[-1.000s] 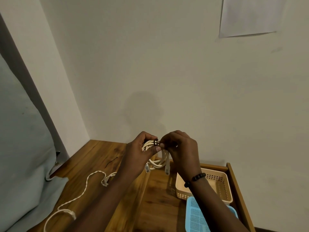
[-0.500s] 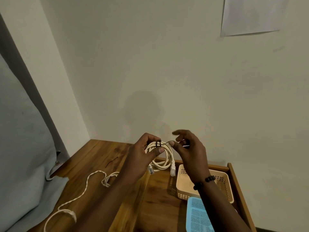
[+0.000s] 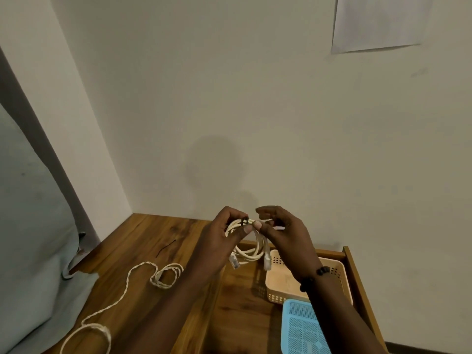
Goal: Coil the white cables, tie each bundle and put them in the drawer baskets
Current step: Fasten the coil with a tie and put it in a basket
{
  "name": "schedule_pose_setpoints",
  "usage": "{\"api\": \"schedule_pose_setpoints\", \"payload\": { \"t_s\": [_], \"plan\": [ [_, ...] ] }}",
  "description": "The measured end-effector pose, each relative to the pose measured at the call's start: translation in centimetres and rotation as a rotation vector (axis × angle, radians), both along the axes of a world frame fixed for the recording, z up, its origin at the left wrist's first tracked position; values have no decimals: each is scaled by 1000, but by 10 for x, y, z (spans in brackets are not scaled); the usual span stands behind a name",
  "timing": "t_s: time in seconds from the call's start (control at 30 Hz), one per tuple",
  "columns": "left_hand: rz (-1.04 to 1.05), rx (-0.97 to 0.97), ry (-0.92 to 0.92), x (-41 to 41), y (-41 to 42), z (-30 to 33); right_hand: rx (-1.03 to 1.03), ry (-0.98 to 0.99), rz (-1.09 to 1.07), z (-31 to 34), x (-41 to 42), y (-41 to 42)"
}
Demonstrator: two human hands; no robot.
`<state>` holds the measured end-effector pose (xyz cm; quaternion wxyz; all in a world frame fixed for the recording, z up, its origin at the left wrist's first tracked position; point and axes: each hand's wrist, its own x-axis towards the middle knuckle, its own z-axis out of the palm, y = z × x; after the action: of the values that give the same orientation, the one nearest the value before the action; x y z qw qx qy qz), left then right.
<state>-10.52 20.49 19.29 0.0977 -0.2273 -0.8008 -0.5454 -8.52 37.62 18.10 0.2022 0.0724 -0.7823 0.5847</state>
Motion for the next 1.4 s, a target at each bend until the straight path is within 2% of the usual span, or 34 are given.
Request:
{"api": "schedule_pose_setpoints", "payload": {
  "t_s": [0.07,0.13,0.27,0.33,0.5,0.63,0.73,0.8,0.9,1.03,1.2,1.4],
  "plan": [
    [36,53,-101,-7,6,-9,-60,-135,28,-17,5,5],
    [11,131,-292,-13,13,-26,-131,-241,84,-35,13,10],
    [-87,304,-640,-16,36,-69,-204,-307,-74,-76,27,29],
    [-59,307,-778,-15,53,-95,-226,-362,-196,-99,31,41],
    [107,141,-1004,-6,102,-182,-176,-549,-476,-158,43,70],
    [190,219,-1169,7,133,-230,-75,-648,-582,-201,54,92],
    [243,202,-1174,10,152,-257,-47,-677,-638,-227,61,106],
    [231,118,-1156,9,163,-273,-28,-717,-659,-242,64,112],
    [135,-16,-1105,10,176,-290,81,-761,-638,-259,65,117],
    [-3,-208,-938,4,191,-304,197,-864,-617,-278,60,118],
    [-67,-301,-882,-7,197,-326,450,-937,-674,-285,59,109],
    [-87,-300,-861,-7,203,-334,586,-965,-695,-277,65,117]
  ]
}}
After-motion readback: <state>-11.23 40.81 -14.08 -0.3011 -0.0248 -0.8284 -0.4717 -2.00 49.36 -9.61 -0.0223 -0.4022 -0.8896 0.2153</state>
